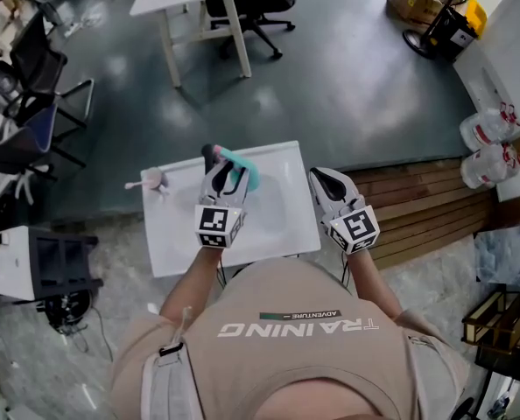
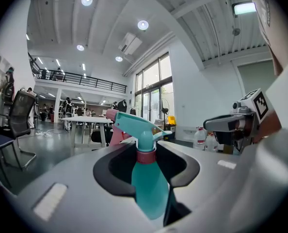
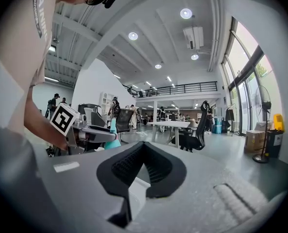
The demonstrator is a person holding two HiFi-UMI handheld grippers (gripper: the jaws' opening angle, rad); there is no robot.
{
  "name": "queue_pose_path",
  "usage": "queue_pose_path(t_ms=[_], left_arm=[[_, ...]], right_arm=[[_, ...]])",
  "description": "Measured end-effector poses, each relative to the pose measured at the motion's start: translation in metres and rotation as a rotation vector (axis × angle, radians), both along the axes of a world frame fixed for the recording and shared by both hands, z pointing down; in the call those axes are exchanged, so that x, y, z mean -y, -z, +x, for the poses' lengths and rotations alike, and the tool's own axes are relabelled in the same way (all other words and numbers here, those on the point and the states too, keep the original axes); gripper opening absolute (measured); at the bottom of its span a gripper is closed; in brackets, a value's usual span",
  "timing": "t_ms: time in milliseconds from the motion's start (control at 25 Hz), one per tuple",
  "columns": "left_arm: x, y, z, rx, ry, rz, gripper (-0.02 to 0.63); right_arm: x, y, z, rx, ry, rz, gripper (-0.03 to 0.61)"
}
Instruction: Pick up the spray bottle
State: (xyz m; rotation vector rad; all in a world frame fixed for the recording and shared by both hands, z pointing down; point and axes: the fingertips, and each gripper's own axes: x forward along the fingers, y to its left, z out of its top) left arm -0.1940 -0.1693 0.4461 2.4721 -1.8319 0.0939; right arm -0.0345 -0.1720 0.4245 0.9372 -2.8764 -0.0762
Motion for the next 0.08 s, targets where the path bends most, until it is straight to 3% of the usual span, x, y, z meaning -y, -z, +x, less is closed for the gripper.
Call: queue_pose_path(t_ms=[80], left_arm=[[-0.0002,0.0,-0.0043,0.003,0.0,0.002,0.147]], right_arm=[[-0.0014,-0.0007,-0.0057,-0.001,0.006,0.0,0.002]])
